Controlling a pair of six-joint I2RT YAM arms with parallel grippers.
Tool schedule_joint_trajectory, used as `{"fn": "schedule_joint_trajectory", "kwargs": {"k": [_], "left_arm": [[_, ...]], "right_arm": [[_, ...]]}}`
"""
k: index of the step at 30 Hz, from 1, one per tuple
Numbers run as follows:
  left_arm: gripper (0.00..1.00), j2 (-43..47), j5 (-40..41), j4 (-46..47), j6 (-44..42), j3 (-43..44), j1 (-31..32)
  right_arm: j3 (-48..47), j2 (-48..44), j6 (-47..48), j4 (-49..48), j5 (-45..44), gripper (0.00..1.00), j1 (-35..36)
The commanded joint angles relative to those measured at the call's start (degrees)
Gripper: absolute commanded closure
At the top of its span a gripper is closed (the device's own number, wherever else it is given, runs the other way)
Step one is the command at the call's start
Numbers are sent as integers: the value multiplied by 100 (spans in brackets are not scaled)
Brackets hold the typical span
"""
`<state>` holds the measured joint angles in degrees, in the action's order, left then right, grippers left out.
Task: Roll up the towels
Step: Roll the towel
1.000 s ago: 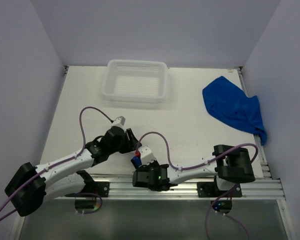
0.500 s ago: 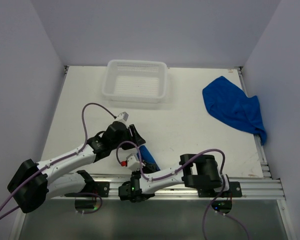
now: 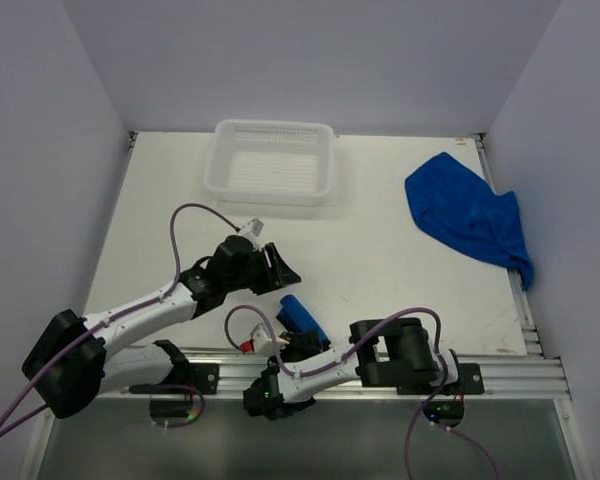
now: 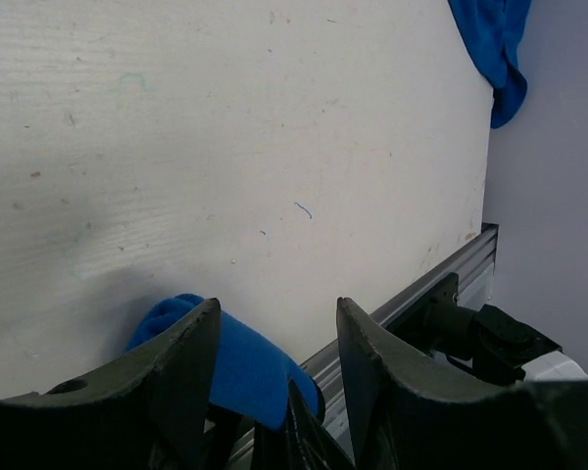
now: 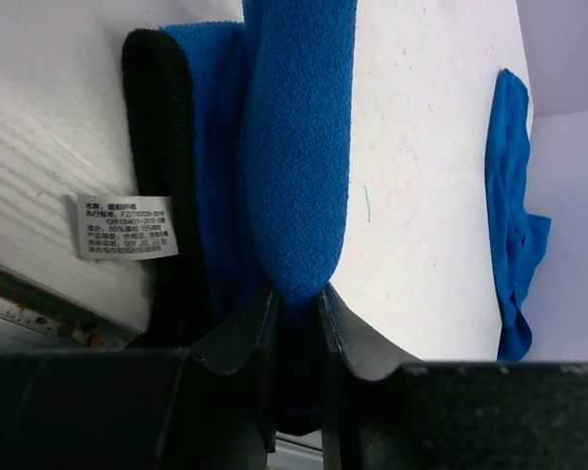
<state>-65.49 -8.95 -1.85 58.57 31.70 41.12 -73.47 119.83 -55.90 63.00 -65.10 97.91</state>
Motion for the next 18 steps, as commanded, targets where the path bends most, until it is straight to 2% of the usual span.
{"fn": "schedule_joint_trajectory", "kwargs": {"k": [1,7,18], "left_arm": [[46,-51,-405,606,181,3,-43],[46,-130,-792,1115,427,-217,-43],[47,-552,-1038,2241,946,-727,273]], "right_arm": [[52,-13,202,-340,-205,100,88],[325,-127,791,-1009,59,100,88],[413,-48,1072,-1211,217,100,97]]}}
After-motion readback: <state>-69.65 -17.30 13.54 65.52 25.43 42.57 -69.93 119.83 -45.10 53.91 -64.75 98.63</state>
